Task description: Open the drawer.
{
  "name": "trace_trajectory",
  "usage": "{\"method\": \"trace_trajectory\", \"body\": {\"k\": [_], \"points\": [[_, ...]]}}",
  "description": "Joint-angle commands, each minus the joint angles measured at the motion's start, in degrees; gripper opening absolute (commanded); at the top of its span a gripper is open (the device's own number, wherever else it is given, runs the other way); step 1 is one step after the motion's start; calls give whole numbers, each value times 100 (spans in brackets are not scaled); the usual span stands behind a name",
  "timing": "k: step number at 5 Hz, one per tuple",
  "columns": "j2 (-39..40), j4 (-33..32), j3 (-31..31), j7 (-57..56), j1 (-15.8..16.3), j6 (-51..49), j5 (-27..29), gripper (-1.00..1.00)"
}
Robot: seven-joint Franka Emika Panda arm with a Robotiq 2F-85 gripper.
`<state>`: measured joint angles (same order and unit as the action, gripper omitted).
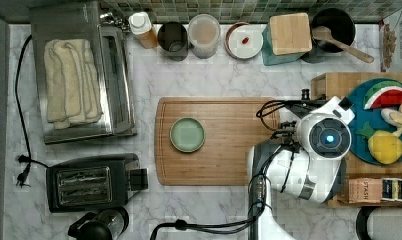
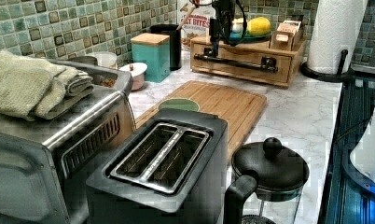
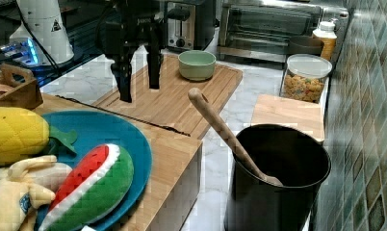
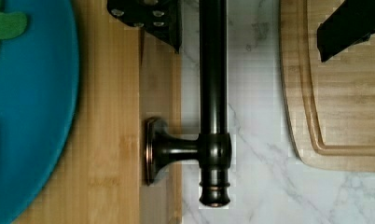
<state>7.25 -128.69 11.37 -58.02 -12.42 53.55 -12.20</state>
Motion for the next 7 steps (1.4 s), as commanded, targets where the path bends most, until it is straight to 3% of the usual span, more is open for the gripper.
{"method": "trace_trajectory", "body": {"k": [1,3,5,6,7], "points": [[295,-173,300,-350,-387,207,-365,100],[425,-490,85,-540,-547,642,336,100],[568,-606,-310,15,-578,874,293,100],[818,-501,-158,-40,-315,921,287,100],[914,-464,-142,-70,-329,1048,188,100]]}}
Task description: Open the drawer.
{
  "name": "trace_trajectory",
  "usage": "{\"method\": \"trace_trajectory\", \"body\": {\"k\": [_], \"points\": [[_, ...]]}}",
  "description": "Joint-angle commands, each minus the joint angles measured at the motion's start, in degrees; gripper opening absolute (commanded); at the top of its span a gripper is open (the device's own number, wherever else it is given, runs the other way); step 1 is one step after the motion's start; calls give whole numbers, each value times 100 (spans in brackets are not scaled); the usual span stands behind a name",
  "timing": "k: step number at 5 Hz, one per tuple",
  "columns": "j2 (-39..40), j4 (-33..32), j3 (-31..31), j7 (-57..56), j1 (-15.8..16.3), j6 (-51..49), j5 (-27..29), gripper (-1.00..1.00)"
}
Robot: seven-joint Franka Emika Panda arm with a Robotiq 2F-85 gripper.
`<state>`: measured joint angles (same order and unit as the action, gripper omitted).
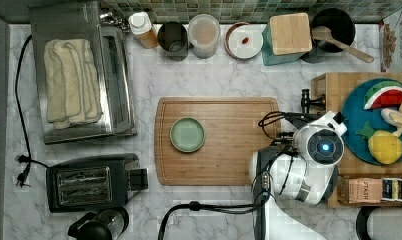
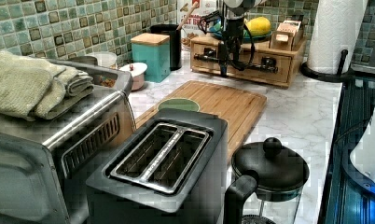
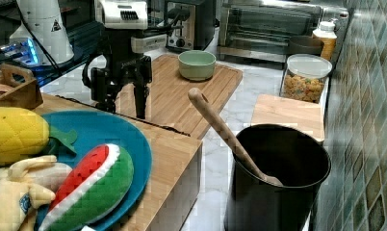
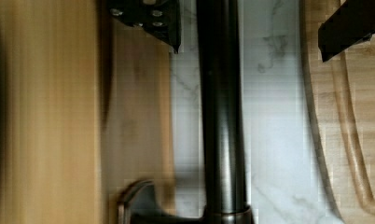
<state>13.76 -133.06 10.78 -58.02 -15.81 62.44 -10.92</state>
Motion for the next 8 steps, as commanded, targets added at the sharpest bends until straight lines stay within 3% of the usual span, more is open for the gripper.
{"method": "trace_trajectory", "body": {"k": [1,3,4,5,6,8], "points": [[206,-50,-79,47,113,110,-39,100],[271,-60,-319,134,237,219,263,100],[228,-129,-757,-250,243,218,798,100],[98,-535,-680,640,943,657,526,100],[-156,-907,-822,1132,1406,810,279,100],[-774,-1579,-1369,456,1653,926,386,100]]}}
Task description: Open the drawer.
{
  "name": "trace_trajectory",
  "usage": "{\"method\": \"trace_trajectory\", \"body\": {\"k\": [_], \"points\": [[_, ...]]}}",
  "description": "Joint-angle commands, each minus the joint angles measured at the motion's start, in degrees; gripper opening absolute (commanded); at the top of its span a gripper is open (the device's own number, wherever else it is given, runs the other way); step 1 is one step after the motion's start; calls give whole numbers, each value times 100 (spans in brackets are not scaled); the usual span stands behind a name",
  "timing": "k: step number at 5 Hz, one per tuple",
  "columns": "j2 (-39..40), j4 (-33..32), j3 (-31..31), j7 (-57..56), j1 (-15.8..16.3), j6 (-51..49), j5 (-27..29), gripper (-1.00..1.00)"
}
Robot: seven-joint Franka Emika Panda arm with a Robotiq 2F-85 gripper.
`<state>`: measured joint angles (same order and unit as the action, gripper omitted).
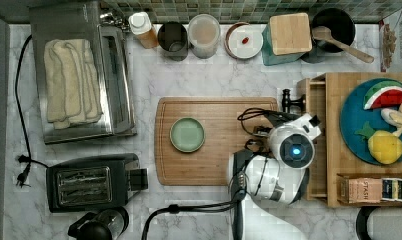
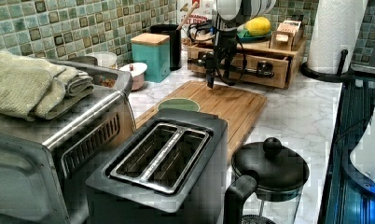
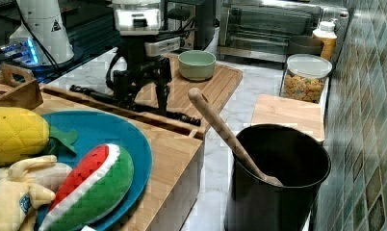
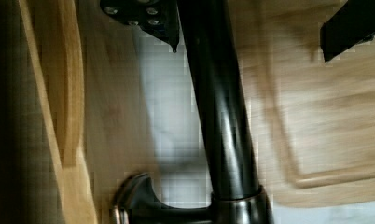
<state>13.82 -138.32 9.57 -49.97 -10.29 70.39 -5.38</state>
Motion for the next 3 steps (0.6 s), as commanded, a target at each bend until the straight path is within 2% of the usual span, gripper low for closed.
{"method": "trace_trajectory", "body": {"k": [1,2,3], "points": [[-1063,-1190,-1457,-813,1014,-115,221,100],[-849,-1115,-1511,-810,986,123,431,100],[-786,-921,-1611,-270,1037,-33,367,100]]}}
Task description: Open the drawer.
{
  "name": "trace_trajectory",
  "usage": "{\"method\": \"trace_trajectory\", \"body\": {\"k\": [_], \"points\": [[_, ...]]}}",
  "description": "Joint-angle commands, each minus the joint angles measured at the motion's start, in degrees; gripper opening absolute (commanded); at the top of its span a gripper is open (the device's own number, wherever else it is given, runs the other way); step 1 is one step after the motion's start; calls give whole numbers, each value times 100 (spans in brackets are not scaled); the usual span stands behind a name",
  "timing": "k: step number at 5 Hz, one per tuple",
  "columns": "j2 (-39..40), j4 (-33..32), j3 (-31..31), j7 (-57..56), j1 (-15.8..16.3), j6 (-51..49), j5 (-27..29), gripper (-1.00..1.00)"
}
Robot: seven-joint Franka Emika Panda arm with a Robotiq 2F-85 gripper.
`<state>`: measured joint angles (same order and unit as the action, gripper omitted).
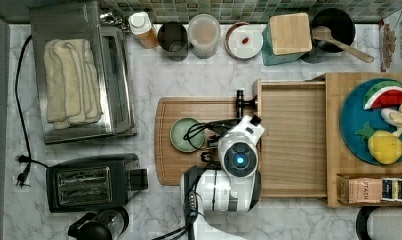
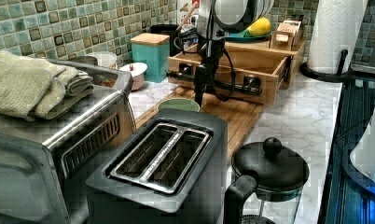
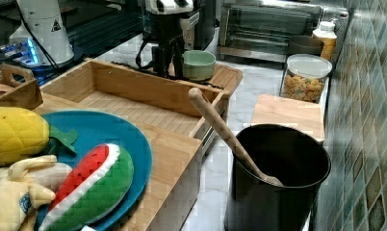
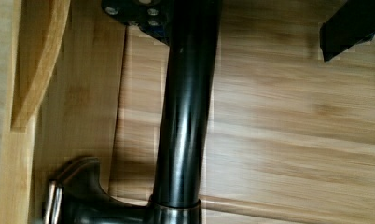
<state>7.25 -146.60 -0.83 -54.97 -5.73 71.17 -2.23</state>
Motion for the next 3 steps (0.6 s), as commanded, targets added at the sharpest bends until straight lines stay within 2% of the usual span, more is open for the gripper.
{"method": "trace_trajectory", "body": {"k": [1,3], "points": [[-322,-22,-603,1004,722,-342,-98,100],[-321,-19,-669,1015,654,-340,-109,100]]}}
